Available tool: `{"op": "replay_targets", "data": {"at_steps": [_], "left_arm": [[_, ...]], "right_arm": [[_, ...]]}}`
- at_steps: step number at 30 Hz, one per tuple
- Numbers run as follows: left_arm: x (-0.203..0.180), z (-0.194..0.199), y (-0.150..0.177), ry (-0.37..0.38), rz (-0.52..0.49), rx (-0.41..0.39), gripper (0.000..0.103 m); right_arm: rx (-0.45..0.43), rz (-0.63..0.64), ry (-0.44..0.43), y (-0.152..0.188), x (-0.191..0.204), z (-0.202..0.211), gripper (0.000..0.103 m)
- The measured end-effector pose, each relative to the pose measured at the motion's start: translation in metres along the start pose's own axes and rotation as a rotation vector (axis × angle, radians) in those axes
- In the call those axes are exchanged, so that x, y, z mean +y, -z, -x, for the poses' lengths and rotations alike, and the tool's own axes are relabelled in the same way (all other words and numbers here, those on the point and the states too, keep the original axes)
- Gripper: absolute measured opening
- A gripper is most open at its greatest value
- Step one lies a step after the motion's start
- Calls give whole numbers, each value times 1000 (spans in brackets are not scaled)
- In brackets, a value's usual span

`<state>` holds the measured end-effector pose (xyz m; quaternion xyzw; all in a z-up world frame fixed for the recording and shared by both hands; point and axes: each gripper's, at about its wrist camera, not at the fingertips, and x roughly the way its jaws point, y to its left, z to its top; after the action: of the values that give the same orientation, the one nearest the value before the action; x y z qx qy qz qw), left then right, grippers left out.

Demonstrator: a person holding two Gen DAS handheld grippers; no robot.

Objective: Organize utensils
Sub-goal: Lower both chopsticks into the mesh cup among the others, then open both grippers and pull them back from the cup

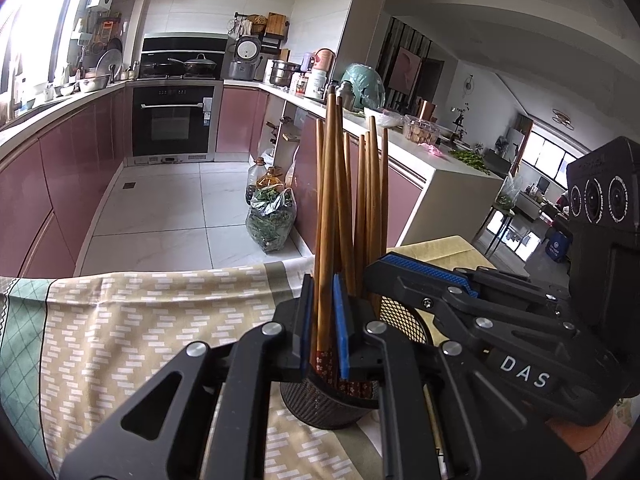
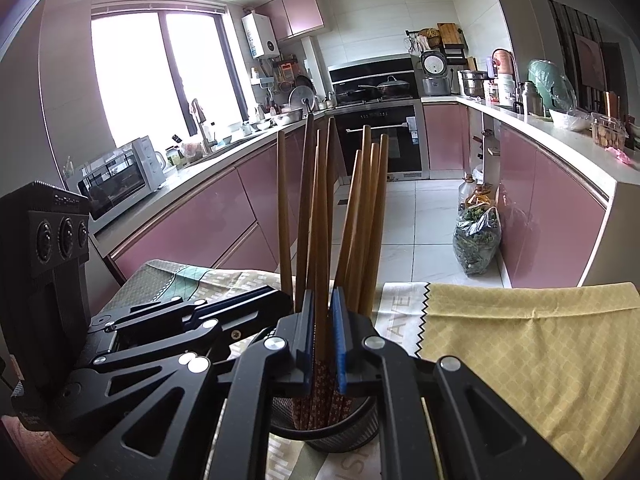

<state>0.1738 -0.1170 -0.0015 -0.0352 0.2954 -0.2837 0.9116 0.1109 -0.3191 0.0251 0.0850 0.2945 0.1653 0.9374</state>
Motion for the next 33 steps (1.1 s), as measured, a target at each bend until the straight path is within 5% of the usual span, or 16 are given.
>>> {"op": "replay_targets", "data": {"at_steps": [14, 24, 33], "left_arm": [[11, 27, 11, -43, 16, -33, 47], [20, 59, 28, -131, 34, -68, 96], [28, 93, 43, -210, 46, -94, 98]], "right_arm": [[-18, 13, 33, 11, -6, 17, 37], [-37, 10, 65, 22, -6, 33, 74], [-76, 86, 98, 34, 16, 48, 93]]}}
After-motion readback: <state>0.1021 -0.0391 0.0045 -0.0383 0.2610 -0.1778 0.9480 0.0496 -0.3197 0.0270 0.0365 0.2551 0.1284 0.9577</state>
